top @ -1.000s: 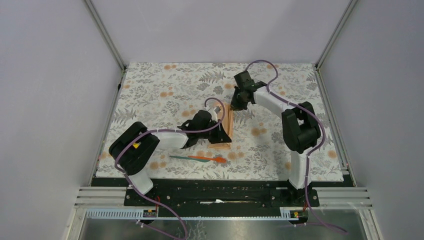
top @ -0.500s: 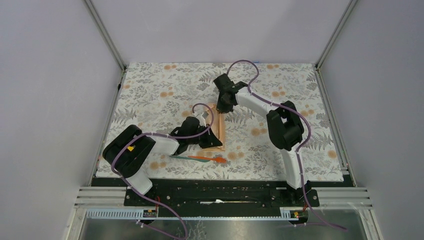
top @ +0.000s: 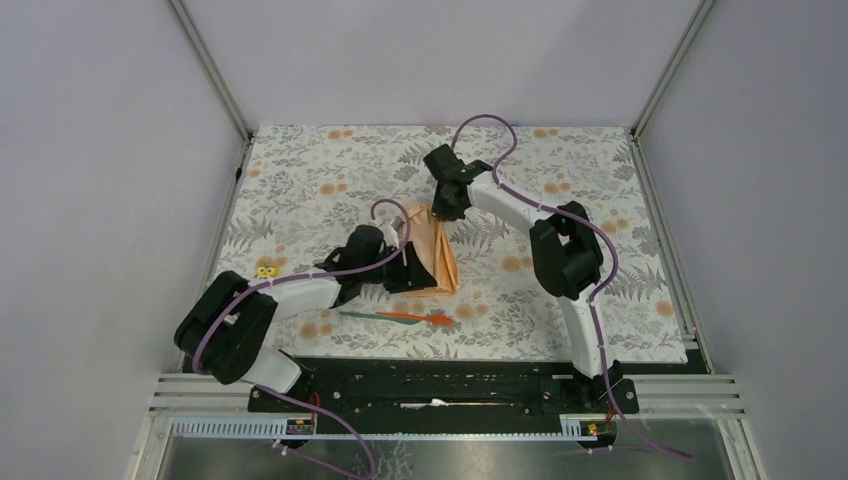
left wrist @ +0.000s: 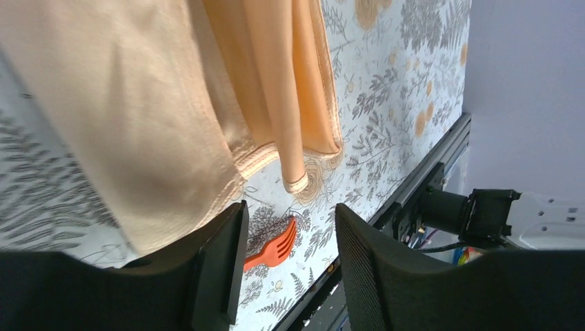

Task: Fold the napkin into a case and place the utensils inside
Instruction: Fold the 2/3-rectangle-folded napkin at the center of the board.

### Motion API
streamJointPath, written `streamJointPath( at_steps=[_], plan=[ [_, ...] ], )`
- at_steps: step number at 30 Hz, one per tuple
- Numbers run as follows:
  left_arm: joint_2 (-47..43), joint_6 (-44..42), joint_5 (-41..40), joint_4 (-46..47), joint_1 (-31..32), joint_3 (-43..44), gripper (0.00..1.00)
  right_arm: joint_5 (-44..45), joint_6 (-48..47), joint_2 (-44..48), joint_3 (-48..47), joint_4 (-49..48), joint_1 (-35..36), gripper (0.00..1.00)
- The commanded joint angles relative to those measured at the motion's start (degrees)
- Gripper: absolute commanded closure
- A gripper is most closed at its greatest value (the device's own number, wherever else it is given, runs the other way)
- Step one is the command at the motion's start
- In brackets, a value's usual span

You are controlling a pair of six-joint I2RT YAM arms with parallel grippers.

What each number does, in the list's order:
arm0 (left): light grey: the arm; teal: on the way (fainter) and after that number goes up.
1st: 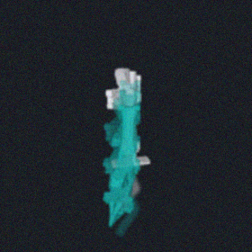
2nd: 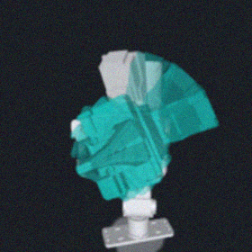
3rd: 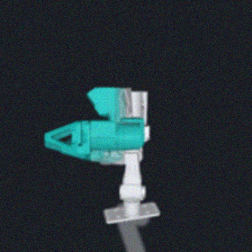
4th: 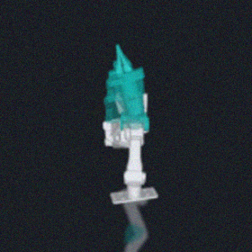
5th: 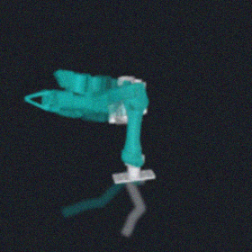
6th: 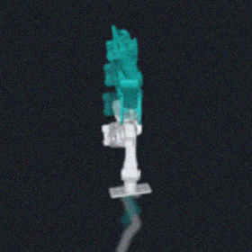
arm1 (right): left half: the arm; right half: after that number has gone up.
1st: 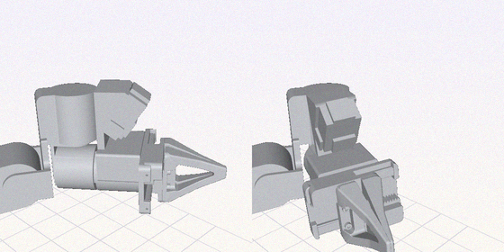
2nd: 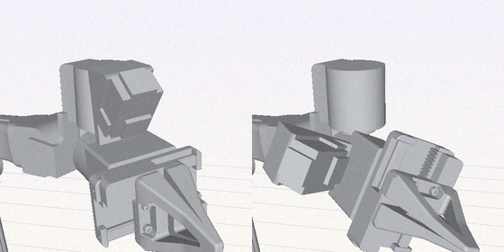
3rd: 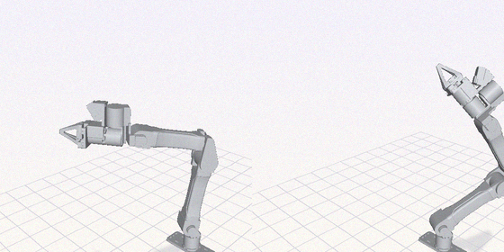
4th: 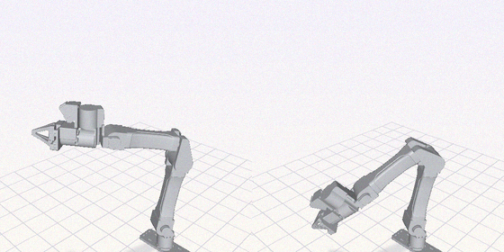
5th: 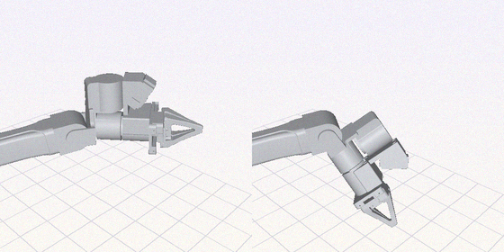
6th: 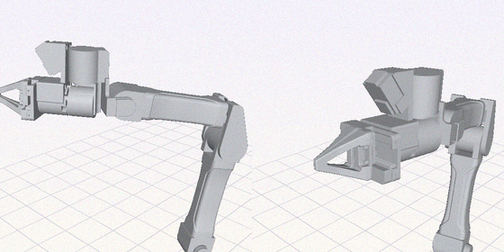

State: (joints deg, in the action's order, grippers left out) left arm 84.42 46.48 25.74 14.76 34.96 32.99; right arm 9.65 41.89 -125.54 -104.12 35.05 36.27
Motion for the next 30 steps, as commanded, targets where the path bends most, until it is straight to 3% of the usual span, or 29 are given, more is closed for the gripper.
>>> streamJointPath(
  at_steps=[1,5,8,12,17,30],
  plan=[
    [-5.71,-2.11,3.84,-3.14,-5.17,1.20,0.44,3.24,1.51,-0.58,-2.71,1.51,0.60,1.00],
    [-6.25,-1.24,1.93,-6.13,-9.70,3.51,0.45,3.31,1.79,-1.02,-3.51,1.91,1.05,1.00],
    [-1.80,2.68,2.85,0.03,-12.93,5.25,0.51,3.70,1.90,-1.14,-3.53,1.96,1.36,1.00],
    [9.08,4.51,2.47,4.89,-14.32,11.69,0.71,3.60,2.11,-1.53,-3.85,2.03,1.65,1.00],
    [21.54,4.32,2.45,6.04,-14.39,19.40,0.87,3.78,2.13,-2.07,-5.12,2.60,1.99,1.00],
    [31.42,0.84,0.62,-0.17,-14.48,23.52,0.95,-1.52,4.59,-6.12,-9.10,1.54,4.20,1.00]
  ],
)
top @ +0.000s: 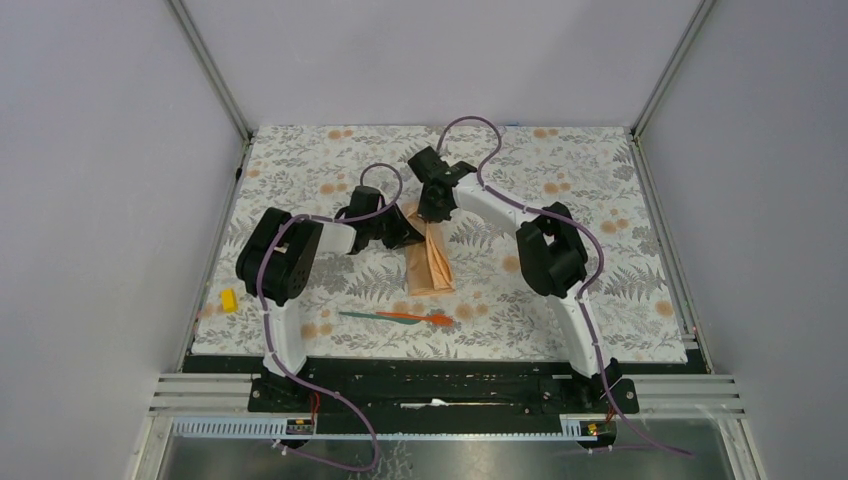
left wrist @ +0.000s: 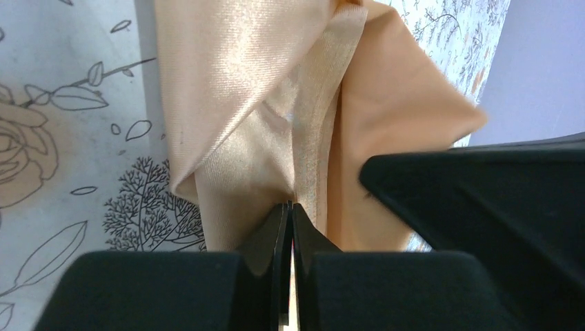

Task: Fold the napkin into a case and place the utensils inside
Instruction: Fold the 2/3-rectangle-folded napkin at the center of the board.

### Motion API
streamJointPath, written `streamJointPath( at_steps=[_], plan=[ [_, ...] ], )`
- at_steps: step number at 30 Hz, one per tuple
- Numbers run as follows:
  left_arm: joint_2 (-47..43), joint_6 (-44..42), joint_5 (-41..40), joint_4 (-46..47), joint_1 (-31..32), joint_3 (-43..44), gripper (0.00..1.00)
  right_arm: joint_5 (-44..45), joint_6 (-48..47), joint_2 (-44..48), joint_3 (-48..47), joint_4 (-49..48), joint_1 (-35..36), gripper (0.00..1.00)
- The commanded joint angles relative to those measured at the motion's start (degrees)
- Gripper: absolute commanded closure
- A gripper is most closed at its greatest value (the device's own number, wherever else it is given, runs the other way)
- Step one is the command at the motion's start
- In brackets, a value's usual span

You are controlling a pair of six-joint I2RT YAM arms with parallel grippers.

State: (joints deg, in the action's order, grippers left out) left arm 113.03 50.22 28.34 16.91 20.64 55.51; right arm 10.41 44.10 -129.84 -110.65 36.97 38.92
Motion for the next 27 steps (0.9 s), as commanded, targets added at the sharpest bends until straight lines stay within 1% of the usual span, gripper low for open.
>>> streamJointPath(
  at_steps=[1,4,8,10,16,19,23,25,27],
  plan=[
    [2.99,-2.93,-1.93,-2.39,-0.17,1.01,0.95,-2.84,2.58,-2.09,-2.47,-0.79,1.75,1.00],
    [3.00,-3.80,-2.07,-3.16,-0.17,1.30,0.96,-4.01,2.66,-2.52,-1.59,-2.56,1.94,1.00],
    [2.08,-6.18,-3.89,-6.52,-0.17,2.18,0.96,-5.47,2.79,-1.36,2.81,-7.57,1.98,1.00],
    [0.71,-7.57,-4.70,-8.52,-0.17,2.52,0.95,-5.18,3.76,-0.76,4.75,-9.51,1.87,1.00],
    [-5.29,-9.47,-5.22,-12.61,-0.25,2.35,0.86,-4.99,7.05,0.47,6.24,-11.92,1.44,1.00],
    [-8.73,-8.68,-4.05,-13.53,-0.25,1.15,0.80,-4.21,7.47,1.06,5.89,-11.95,1.15,1.00],
    [-14.41,-9.06,-5.50,-16.13,-0.86,-1.19,0.72,-4.07,7.63,1.29,6.24,-11.57,0.68,1.00],
    [-16.31,-8.90,-7.61,-16.81,-1.49,-2.43,0.70,-4.01,7.74,1.39,6.56,-11.56,0.64,1.00],
    [-16.24,-8.17,-7.36,-15.89,-2.58,-3.90,0.69,-4.25,7.96,1.24,6.51,-11.57,0.68,1.00]
  ],
)
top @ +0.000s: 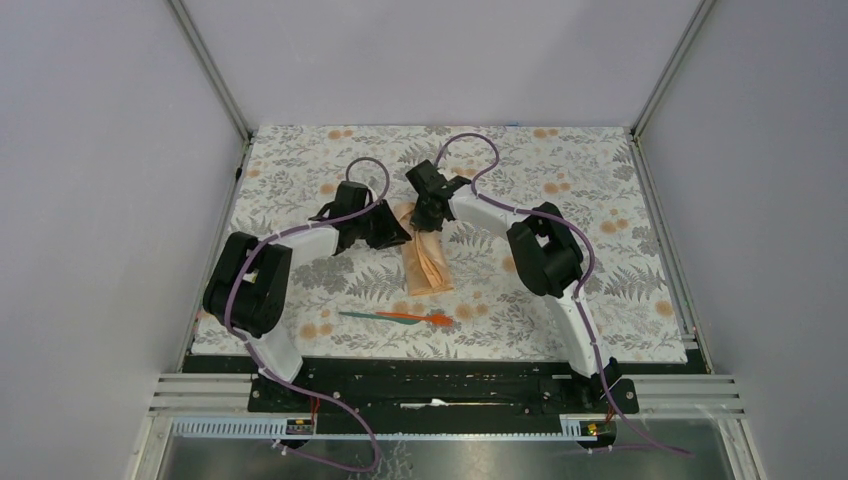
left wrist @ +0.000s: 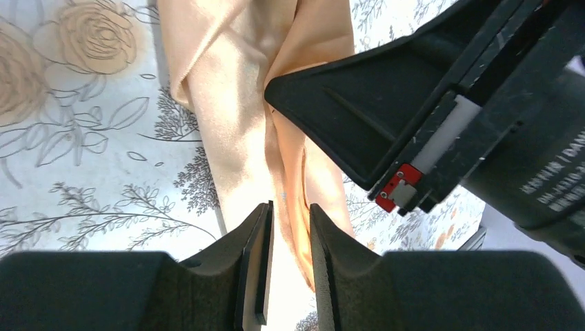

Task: Fold the napkin into a case and place the utensils inside
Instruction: Fold the 2/3-rectangle-folded napkin at the center of the board.

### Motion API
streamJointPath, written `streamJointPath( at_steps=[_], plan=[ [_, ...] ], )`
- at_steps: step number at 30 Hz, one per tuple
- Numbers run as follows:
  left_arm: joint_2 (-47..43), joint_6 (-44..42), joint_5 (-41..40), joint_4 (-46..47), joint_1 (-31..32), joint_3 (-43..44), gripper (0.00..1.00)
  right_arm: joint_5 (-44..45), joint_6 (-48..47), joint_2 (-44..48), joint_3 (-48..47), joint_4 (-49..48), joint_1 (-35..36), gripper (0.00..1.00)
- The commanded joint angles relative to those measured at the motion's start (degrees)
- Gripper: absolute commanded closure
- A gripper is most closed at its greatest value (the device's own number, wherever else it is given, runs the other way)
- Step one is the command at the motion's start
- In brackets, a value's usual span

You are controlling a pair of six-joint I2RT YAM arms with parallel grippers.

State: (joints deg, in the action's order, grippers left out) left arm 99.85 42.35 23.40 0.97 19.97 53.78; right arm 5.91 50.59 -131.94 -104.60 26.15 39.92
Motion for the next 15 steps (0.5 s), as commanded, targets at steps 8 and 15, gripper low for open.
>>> streamJointPath(
  at_steps=[8,15],
  plan=[
    [7.49,0.67,-1.00,3.50,-2.88,-0.85,0.90,-1.74,3.20,3.17,-1.01,-0.75,-0.28,1.00],
    [9.21,0.92,-1.46,5.01,-2.75,-2.34,0.94,-3.00,6.19,2.99,-1.89,-1.65,-0.28,1.00]
  ],
)
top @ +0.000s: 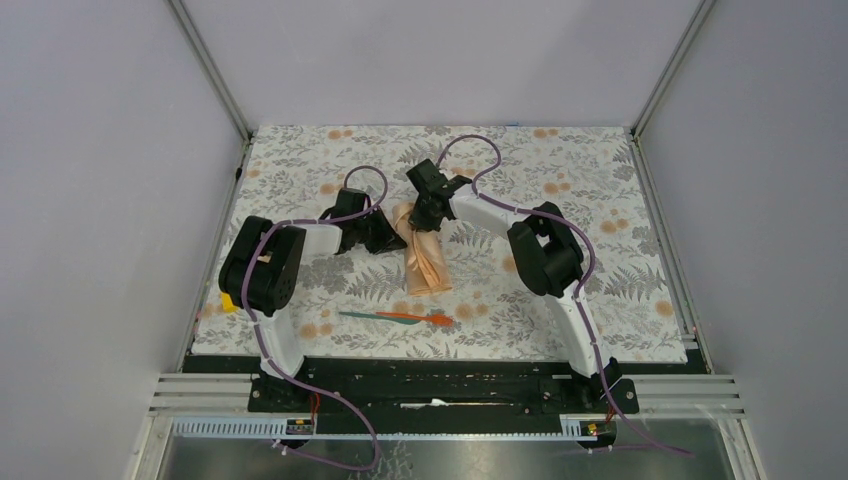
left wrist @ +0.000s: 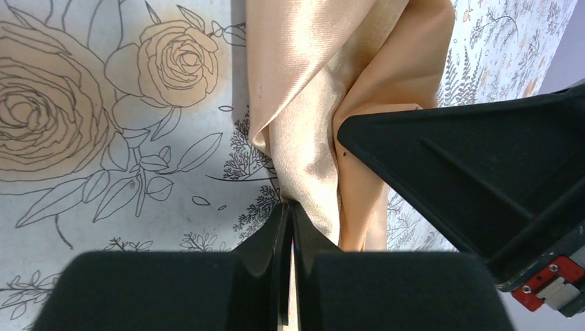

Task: Fold the napkin into a case and place the utensils inside
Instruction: Fold the 2/3-rectangle-folded napkin at the center of the board.

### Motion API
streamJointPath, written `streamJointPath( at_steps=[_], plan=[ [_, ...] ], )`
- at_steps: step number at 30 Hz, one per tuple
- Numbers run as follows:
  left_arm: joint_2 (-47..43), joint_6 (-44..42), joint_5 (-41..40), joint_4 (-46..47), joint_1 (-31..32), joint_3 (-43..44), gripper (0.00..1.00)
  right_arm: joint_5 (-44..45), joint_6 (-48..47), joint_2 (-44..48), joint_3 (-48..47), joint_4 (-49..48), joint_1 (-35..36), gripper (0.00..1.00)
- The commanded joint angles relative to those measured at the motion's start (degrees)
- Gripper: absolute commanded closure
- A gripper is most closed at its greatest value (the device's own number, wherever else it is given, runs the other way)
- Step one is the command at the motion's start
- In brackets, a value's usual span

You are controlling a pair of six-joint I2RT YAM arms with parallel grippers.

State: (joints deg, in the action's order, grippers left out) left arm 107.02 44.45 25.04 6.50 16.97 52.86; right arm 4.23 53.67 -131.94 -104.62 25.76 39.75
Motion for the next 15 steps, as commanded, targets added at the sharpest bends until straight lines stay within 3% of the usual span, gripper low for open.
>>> streamJointPath(
  at_steps=[1,15],
  plan=[
    [1.91,-1.27,-3.31,-0.81,0.25,-1.49,0.94,-1.46,3.51,3.00,-1.68,-1.66,-0.09,1.00],
    [-1.22,-2.17,-5.40,-3.04,0.33,-2.67,0.96,-2.58,8.19,2.66,-1.49,-3.20,-0.11,1.00]
  ],
)
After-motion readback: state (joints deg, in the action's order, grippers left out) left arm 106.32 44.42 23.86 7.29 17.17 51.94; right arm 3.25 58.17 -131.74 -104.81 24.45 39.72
